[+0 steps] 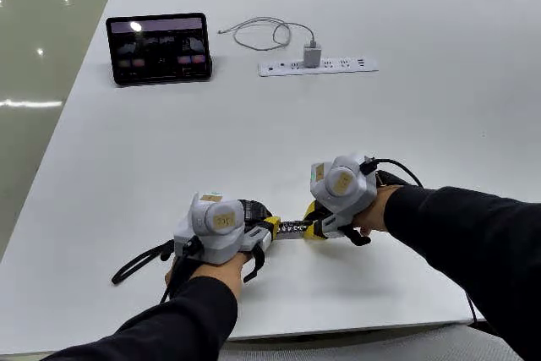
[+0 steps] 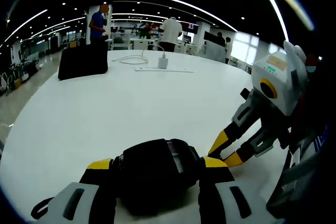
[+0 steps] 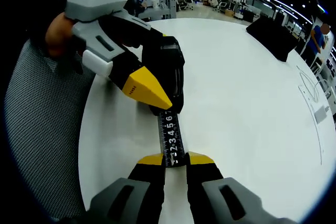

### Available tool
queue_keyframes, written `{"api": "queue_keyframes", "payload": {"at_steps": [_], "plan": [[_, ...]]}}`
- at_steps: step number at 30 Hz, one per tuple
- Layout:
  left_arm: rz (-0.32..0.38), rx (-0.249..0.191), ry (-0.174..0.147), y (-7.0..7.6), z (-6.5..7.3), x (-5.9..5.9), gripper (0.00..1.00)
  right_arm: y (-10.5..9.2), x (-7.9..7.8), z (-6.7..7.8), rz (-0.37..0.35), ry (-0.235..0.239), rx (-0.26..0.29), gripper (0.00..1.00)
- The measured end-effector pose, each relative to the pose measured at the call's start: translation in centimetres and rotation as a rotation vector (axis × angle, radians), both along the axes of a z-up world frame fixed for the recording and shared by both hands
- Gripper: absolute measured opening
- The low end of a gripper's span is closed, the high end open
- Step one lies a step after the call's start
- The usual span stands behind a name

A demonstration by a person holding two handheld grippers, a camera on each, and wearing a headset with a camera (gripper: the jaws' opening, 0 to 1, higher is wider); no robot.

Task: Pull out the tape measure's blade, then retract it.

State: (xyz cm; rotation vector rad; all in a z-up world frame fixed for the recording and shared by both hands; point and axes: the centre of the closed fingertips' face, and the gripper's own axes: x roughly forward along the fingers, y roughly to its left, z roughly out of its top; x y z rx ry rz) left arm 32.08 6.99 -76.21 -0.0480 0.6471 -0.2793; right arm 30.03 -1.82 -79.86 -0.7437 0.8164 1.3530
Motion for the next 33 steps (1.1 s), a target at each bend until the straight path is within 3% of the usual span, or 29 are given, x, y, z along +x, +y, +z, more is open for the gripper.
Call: {"api": "queue_keyframes", "payload": {"at_steps": [6, 8, 33], "plan": [[0.001, -0.009, 0.004, 0.0, 0.0, 0.0, 0.59, 0.3, 0.0, 0.1, 0.003, -0.001, 0.004, 0.11], [0.005, -0.021, 0.009, 0.1, 0.0, 0.0, 0.59, 1.3, -0.2, 0.3, -0.006, 0.007, 0.040, 0.11], [0.015, -0.046, 0.017, 0.3, 0.1, 0.0, 0.59, 3.5, -0.1, 0.3, 0.036, -0.007, 0.050, 0.11]]}}
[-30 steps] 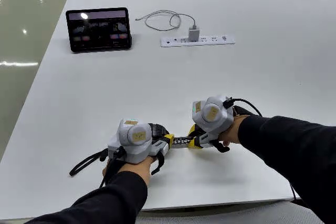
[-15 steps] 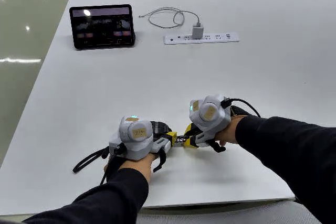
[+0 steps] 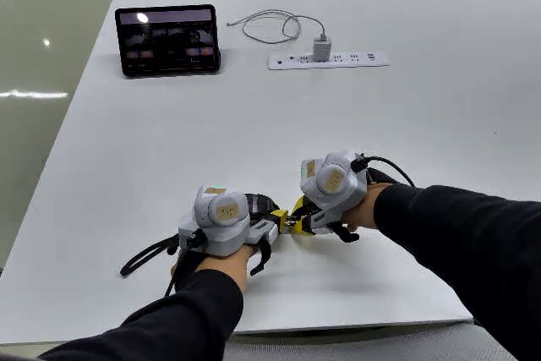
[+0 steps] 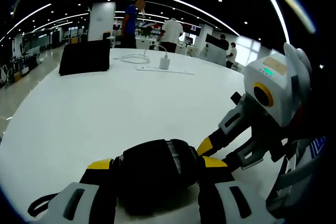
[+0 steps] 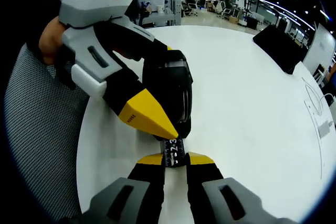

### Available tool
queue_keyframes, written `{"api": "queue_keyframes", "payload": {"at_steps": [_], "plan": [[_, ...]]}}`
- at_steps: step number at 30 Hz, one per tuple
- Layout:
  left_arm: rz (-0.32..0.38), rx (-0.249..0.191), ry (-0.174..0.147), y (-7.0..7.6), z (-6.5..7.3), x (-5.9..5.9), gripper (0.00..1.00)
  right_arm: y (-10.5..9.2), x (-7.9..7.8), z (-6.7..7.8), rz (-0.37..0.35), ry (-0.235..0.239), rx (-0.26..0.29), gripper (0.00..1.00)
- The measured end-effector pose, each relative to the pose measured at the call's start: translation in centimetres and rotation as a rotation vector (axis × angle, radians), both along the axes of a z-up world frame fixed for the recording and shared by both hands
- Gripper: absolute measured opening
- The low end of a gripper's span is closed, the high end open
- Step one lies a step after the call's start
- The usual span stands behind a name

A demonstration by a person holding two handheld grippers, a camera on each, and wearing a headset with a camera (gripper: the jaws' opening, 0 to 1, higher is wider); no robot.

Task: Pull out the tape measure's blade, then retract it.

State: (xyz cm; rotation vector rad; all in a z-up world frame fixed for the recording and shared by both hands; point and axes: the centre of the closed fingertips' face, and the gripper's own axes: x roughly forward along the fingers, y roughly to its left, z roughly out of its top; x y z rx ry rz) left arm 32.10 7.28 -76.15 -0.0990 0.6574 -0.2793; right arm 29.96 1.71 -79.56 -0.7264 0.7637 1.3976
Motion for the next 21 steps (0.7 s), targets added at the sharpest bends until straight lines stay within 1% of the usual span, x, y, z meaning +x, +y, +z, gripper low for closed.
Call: {"api": "queue_keyframes", "payload": {"at_steps": [4, 10, 11, 14, 18, 21], "plan": [[0.000, -0.003, -0.001, 0.0, 0.0, 0.0, 0.59, 0.4, 0.1, -0.1, 0.005, -0.001, 0.004, 0.11], [-0.002, -0.006, -0.003, 0.0, 0.1, 0.0, 0.59, 1.6, 0.0, -0.2, 0.002, 0.006, 0.023, 0.11], [-0.003, -0.005, -0.002, 0.0, 0.1, -0.1, 0.59, 1.5, 0.0, -0.3, 0.011, 0.000, 0.016, 0.11], [-0.002, -0.007, -0.004, 0.0, 0.2, 0.0, 0.59, 1.4, 0.1, -0.2, 0.008, 0.001, 0.022, 0.12], [-0.002, -0.007, -0.005, -0.1, 0.2, -0.1, 0.59, 1.5, 0.1, -0.3, 0.012, -0.021, 0.027, 0.12], [-0.003, -0.007, -0.005, -0.1, 0.2, -0.1, 0.59, 1.4, 0.2, -0.2, 0.009, -0.018, 0.025, 0.12]]}}
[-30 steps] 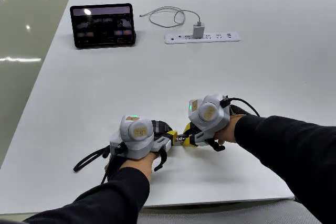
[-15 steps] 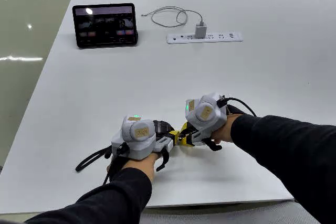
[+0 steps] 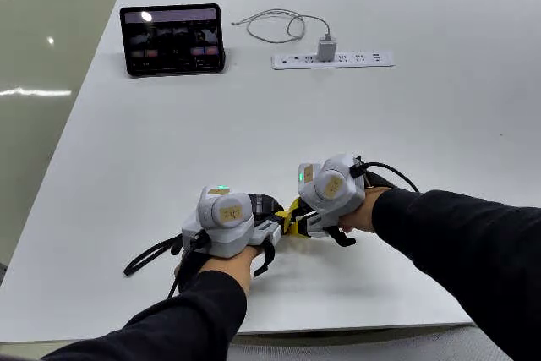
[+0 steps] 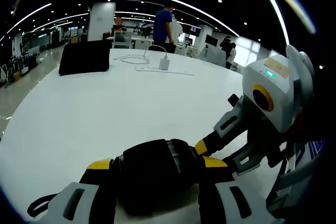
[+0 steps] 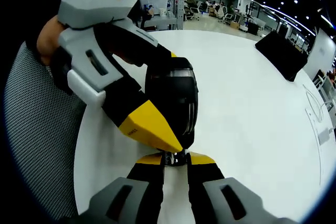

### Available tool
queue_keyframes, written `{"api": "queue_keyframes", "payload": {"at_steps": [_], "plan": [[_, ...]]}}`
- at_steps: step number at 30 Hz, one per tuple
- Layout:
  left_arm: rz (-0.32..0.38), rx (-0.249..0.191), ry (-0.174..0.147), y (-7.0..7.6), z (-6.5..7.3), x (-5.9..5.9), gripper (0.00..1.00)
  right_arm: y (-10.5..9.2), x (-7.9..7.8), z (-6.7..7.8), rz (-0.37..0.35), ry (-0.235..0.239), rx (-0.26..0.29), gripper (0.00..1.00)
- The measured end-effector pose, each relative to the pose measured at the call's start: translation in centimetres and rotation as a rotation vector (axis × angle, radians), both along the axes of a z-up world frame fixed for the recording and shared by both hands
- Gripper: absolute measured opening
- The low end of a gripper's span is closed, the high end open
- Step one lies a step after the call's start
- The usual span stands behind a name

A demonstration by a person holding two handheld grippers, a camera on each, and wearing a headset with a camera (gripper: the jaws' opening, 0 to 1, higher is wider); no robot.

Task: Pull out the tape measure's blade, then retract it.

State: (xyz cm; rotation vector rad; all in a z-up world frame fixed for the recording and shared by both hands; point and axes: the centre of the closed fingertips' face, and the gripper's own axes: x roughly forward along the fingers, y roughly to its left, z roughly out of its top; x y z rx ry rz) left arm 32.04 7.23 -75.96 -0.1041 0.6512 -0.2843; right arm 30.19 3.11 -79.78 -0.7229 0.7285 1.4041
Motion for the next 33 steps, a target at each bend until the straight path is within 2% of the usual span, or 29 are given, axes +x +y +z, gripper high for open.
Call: {"api": "queue_keyframes", "payload": {"at_steps": [11, 13, 17, 18, 33], "plan": [[0.000, -0.003, 0.000, 0.0, -0.1, 0.1, 0.59, -0.2, 0.0, 0.1, -0.005, 0.019, 0.006, 0.11], [0.000, -0.004, 0.000, 0.0, -0.1, 0.0, 0.59, -0.1, -0.1, 0.1, -0.018, 0.041, 0.004, 0.11], [0.002, -0.007, 0.001, 0.0, -0.1, 0.0, 0.59, 0.6, -0.2, 0.1, -0.007, 0.025, 0.002, 0.11], [0.001, -0.006, 0.001, 0.0, -0.1, 0.0, 0.59, 0.6, -0.2, 0.0, 0.014, 0.016, -0.004, 0.11], [0.000, -0.006, 0.002, 0.1, -0.1, 0.0, 0.60, 0.6, -0.3, 0.0, -0.014, 0.020, 0.005, 0.11]]}}
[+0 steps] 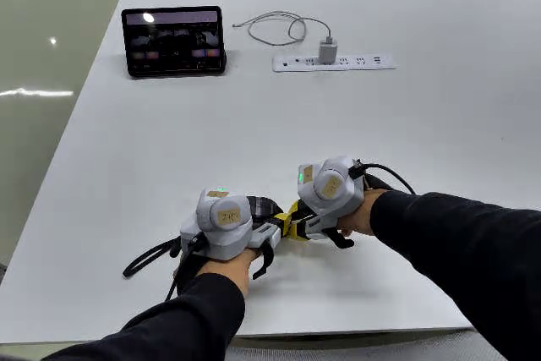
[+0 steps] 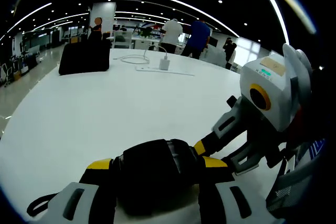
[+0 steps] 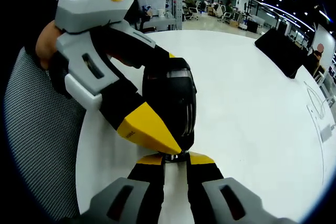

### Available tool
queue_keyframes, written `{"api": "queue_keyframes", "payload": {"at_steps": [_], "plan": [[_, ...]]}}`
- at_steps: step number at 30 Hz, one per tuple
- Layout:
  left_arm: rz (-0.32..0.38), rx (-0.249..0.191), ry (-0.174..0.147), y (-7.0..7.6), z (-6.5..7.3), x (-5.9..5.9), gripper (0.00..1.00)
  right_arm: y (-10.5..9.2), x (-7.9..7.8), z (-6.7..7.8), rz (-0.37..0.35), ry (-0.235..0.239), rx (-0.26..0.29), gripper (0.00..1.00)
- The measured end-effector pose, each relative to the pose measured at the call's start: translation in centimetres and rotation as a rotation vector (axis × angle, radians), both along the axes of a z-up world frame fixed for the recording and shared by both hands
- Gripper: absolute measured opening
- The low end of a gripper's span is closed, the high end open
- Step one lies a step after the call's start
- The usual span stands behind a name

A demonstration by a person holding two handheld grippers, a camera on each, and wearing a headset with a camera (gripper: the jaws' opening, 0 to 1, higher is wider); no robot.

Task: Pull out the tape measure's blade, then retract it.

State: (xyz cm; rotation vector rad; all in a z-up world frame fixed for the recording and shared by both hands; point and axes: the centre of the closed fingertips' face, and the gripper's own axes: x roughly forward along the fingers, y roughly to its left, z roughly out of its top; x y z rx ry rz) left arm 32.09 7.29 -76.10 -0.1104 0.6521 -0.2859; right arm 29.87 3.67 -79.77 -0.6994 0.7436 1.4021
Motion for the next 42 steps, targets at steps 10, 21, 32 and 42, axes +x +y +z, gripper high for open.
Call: {"api": "queue_keyframes", "payload": {"at_steps": [10, 21, 32, 42], "plan": [[-0.023, 0.006, 0.023, -0.1, -0.1, 0.0, 0.61, 0.1, 0.0, 0.0, 0.003, -0.016, -0.017, 0.12], [-0.126, 0.032, 0.034, -0.1, 0.8, -0.3, 0.60, -0.1, -0.2, 0.3, 0.003, -0.035, -0.004, 0.12], [-0.138, -0.071, -0.003, 0.5, 3.9, 1.3, 0.85, -0.8, 0.7, 3.2, -0.127, -0.028, 0.091, 0.25], [-0.256, -0.012, 0.000, 1.3, 4.1, 0.9, 1.00, -3.0, 0.9, 4.1, -0.205, -0.049, 0.112, 0.41]]}}
